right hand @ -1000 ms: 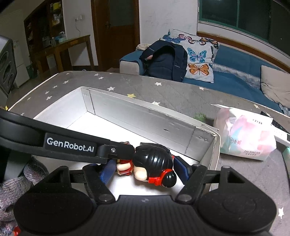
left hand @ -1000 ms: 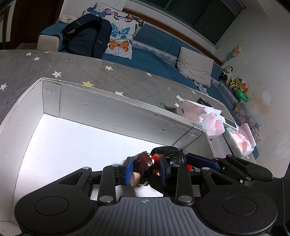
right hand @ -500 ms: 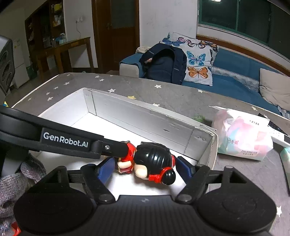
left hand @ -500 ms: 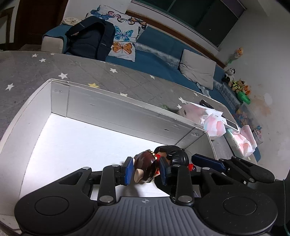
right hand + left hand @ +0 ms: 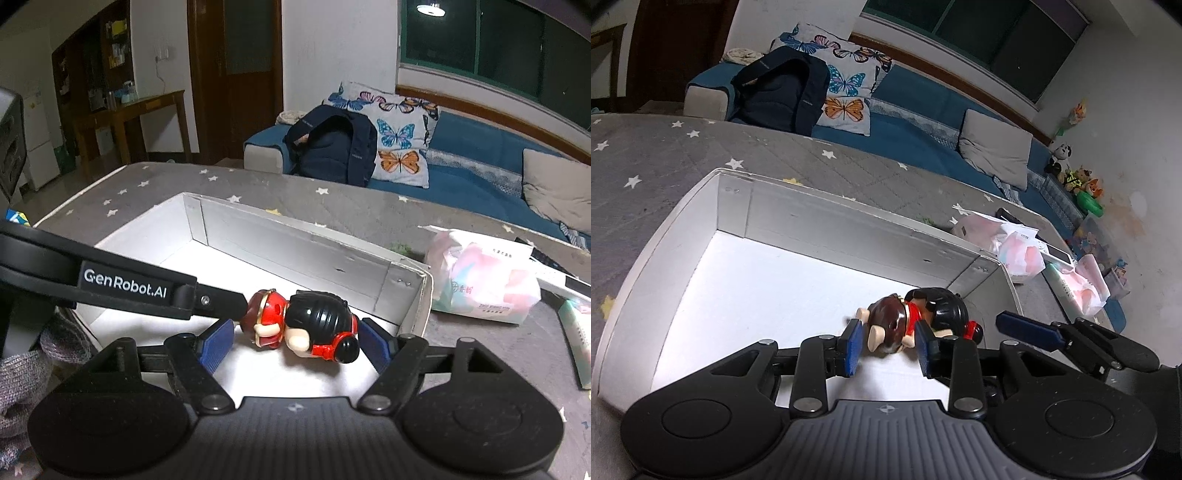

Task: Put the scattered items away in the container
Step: 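Lower the doll into the box and open the left gripper, then move the left gripper down to the white rabbit plush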

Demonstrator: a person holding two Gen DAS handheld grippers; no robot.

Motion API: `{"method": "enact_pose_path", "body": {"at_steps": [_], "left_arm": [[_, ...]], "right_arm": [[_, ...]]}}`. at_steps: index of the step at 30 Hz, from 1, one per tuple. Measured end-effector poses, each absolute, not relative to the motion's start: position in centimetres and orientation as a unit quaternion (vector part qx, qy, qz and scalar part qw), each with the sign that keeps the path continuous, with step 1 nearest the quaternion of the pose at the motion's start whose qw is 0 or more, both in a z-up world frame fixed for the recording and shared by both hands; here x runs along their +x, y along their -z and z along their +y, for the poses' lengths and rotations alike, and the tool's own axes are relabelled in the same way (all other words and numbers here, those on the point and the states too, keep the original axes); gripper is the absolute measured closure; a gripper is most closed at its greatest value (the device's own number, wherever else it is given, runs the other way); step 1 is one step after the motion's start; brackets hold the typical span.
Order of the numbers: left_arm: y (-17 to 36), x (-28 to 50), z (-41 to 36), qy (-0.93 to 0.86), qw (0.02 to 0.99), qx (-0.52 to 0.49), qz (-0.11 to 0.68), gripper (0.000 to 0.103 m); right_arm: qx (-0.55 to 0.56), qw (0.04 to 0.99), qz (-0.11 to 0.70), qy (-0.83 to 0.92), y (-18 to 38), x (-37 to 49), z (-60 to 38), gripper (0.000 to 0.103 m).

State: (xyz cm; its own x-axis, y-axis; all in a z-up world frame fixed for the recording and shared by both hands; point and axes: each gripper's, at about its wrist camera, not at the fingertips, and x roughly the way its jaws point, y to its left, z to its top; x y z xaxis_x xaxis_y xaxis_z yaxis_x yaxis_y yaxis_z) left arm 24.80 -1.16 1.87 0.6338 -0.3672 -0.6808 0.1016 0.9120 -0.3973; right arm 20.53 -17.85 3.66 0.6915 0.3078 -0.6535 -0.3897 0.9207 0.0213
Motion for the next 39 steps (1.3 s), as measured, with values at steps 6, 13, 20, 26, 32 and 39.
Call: {"method": "enact_pose_path", "body": {"at_steps": [6, 13, 20, 26, 32, 39], "left_arm": [[-2.7, 22.8, -0.9, 0.135, 0.892, -0.170, 0.397, 0.069], [-4.0, 19.8, -0.3, 0.137, 0.901, -0.170, 0.374, 0.069], [-4.4, 16.4, 0.3, 0.130, 0.912, -0.158, 0.356, 0.069], [-4.4, 13.7, 1.3, 0.127, 0.913, -0.173, 0.347, 0.069], [-3.5, 12.3, 2.0, 0.121, 0.908, -0.186, 0.356, 0.069], [-2.0, 11.8, 2.1, 0.121, 0.896, -0.199, 0.379, 0.069]], "right_arm": [[-0.060, 0.927, 0.317, -0.192, -5.3, 18.2, -18.1, 0.027], [-0.057, 0.935, 0.289, -0.197, -6.6, 14.8, -18.7, 0.026], [-0.054, 0.937, 0.274, -0.211, -7.3, 11.1, -19.3, 0.026], [-0.051, 0.932, 0.273, -0.233, -7.1, 8.5, -19.1, 0.026], [-0.077, 0.917, 0.298, -0.253, -5.0, 7.8, -17.3, 0.026], [-0.103, 0.902, 0.328, -0.260, -2.3, 8.5, -15.5, 0.027]]}}
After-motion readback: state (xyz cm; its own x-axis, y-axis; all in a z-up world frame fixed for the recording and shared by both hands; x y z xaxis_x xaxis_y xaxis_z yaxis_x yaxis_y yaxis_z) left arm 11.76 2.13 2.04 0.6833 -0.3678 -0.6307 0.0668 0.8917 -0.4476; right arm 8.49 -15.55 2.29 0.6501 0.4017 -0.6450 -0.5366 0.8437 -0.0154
